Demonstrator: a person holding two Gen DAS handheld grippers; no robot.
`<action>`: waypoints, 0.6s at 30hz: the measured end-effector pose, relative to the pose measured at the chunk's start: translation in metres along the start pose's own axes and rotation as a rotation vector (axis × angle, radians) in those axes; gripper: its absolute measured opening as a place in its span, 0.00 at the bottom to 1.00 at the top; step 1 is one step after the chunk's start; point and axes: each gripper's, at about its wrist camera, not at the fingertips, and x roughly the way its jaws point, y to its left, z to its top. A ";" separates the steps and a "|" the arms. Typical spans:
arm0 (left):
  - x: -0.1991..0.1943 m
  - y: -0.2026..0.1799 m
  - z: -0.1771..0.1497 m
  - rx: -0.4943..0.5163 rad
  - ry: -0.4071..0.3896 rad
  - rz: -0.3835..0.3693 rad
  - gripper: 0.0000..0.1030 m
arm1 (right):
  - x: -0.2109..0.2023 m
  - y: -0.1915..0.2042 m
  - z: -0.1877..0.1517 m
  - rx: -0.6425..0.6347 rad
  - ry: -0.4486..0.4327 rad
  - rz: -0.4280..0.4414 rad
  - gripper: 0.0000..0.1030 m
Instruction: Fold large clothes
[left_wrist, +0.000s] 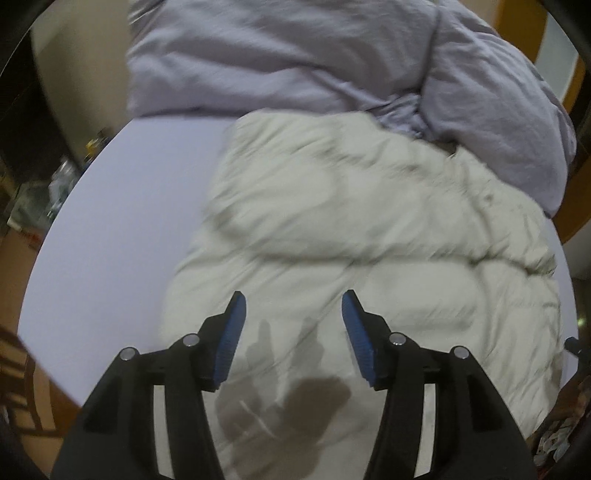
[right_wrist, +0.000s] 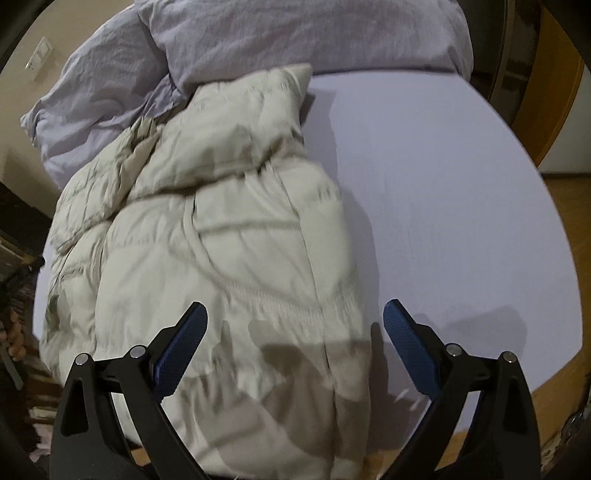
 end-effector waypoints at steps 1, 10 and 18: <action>-0.002 0.008 -0.006 -0.006 0.006 0.006 0.53 | 0.000 -0.003 -0.004 0.003 0.014 0.006 0.91; -0.010 0.067 -0.066 -0.075 0.083 -0.007 0.53 | -0.002 -0.024 -0.030 0.031 0.087 0.023 0.89; -0.003 0.089 -0.092 -0.150 0.113 -0.044 0.61 | 0.008 -0.028 -0.045 0.019 0.145 0.079 0.80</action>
